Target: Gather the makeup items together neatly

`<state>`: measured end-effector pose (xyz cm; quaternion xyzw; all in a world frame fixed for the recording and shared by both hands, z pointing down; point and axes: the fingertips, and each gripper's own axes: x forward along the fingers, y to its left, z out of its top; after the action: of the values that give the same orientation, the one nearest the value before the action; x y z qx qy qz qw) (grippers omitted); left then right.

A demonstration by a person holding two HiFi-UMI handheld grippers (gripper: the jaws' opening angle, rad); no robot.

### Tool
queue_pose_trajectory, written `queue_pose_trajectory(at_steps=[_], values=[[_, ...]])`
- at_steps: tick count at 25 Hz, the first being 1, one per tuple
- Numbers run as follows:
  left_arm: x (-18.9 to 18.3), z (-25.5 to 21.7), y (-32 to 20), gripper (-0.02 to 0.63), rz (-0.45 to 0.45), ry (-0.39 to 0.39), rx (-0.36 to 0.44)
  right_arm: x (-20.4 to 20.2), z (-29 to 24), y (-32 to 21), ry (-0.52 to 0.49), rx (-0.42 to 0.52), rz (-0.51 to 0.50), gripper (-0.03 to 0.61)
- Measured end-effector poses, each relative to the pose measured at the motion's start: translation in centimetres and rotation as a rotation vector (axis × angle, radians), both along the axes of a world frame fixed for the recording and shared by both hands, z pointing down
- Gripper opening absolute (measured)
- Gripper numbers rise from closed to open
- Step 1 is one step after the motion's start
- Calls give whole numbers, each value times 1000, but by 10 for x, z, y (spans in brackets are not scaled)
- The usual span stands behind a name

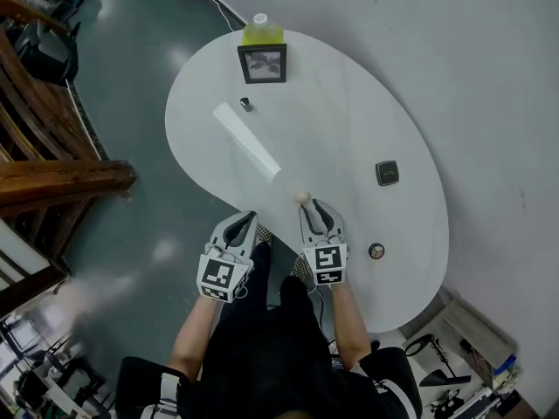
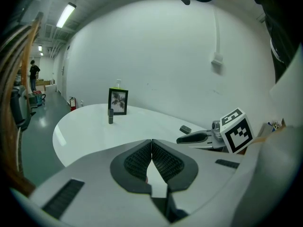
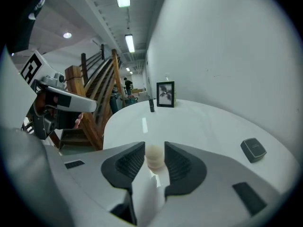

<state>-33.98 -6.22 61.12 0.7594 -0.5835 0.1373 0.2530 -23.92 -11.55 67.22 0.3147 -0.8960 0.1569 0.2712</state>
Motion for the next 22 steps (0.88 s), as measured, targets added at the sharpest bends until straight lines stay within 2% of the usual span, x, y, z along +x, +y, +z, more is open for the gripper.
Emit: queue_pose_trajectory(at_steps=[1, 5, 14, 17, 22], values=[[-1, 1, 0, 20, -2, 1, -3, -3, 2, -1, -2, -9, -6, 147], [-7, 3, 0, 20, -7, -2, -15, -14, 14, -6, 21, -29, -27, 192], [-24, 6, -1, 20, -26, -2, -24, -21, 28, -10, 89, -38, -33, 193], [-24, 5, -2, 20, -23, -1, -20, -21, 29, -10, 90, -39, -30, 163], [-22, 1, 1, 20, -14, -3, -10, -17, 18, -9, 69, -26, -9, 152]])
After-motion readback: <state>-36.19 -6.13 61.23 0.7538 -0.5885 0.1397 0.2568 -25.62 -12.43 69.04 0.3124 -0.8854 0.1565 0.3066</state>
